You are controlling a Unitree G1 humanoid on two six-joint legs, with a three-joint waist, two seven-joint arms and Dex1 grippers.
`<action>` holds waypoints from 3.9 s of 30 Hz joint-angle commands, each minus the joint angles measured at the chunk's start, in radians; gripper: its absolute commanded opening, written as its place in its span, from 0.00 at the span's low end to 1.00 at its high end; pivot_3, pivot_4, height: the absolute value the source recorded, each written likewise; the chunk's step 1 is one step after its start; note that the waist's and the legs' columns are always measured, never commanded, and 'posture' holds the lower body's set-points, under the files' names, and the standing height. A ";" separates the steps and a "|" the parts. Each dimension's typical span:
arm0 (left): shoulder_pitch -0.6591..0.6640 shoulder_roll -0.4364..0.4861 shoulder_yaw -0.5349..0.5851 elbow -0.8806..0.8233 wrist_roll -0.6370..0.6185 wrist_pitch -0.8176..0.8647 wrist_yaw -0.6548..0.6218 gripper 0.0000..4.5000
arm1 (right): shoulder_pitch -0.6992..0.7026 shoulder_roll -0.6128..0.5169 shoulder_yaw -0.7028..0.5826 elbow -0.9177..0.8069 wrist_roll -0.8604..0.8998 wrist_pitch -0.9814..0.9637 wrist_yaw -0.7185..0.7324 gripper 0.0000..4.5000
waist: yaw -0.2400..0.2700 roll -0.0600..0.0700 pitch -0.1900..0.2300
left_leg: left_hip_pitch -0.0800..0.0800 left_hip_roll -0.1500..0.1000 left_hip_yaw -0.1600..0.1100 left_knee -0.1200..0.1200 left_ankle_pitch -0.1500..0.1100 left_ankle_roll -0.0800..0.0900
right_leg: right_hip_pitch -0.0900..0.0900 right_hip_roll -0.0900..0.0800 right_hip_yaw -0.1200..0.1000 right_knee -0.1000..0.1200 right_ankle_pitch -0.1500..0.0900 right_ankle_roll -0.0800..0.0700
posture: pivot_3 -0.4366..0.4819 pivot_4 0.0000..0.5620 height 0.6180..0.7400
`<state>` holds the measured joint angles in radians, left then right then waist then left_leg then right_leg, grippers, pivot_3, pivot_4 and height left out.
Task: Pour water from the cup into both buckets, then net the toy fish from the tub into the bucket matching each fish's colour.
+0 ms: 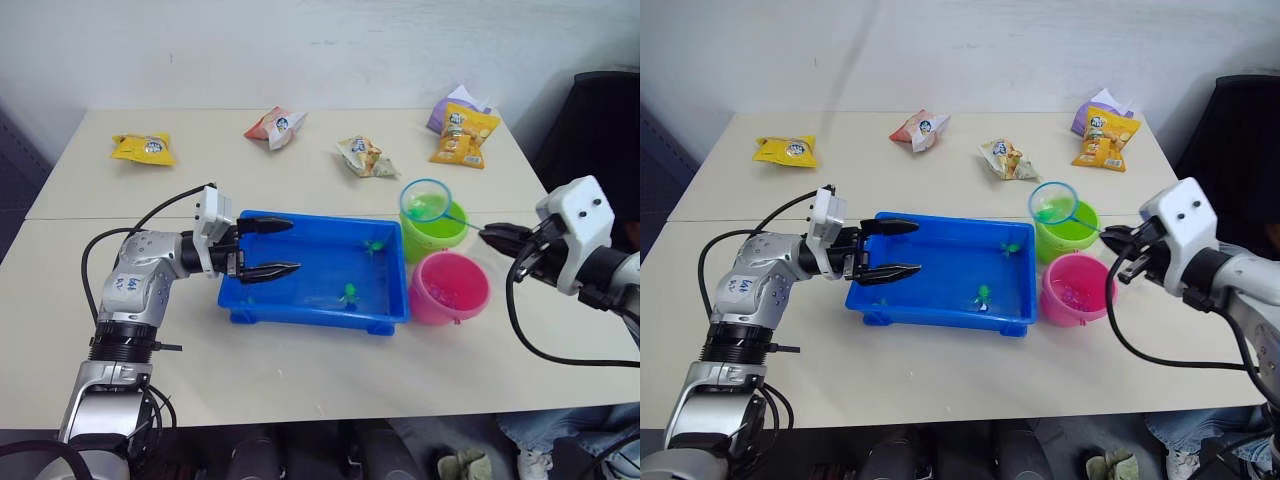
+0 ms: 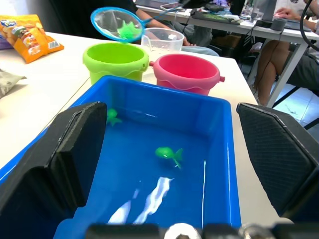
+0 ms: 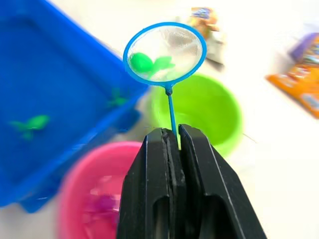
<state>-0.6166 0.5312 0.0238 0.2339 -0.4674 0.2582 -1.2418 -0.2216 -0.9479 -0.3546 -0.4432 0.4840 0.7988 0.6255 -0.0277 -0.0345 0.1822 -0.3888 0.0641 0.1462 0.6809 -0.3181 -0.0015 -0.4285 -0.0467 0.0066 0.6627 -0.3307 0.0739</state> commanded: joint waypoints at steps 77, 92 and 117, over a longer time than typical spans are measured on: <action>0.156 0.173 0.073 -0.067 0.012 -0.085 -0.104 1.00 | -0.201 0.465 0.062 -0.188 0.265 0.816 -0.148 0.00 | 0.000 0.004 -0.001 | 0.002 0.002 -0.001 0.004 0.000 -0.002 | 0.000 -0.001 0.000 0.009 0.000 -0.003 | 0.48 0.27 0.99; 0.149 0.173 0.068 -0.092 0.015 -0.057 -0.101 1.00 | -0.258 0.301 0.217 0.186 1.448 0.459 -1.289 0.00 | -0.010 0.004 -0.001 | 0.002 0.001 0.001 0.002 0.001 -0.002 | -0.001 -0.002 0.001 0.008 0.000 -0.003 | 0.48 0.27 0.99; 0.144 0.146 0.044 -0.078 0.011 -0.070 -0.093 1.00 | -0.270 0.379 0.285 0.179 1.488 0.263 -1.678 0.00 | -0.027 0.004 -0.001 | 0.000 0.003 0.000 0.002 0.001 -0.002 | -0.001 -0.001 0.001 0.005 0.000 -0.002 | 0.48 0.27 0.99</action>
<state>-0.4622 0.6778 0.0599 0.1707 -0.4458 0.1977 -1.3333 -0.4770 -0.5576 -0.0598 -0.2432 1.9570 1.0680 -1.0335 -0.0547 -0.0308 0.1813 -0.3883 0.0668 0.1461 0.6825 -0.3176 -0.0032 -0.4294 -0.0479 0.0079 0.6672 -0.3308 0.0715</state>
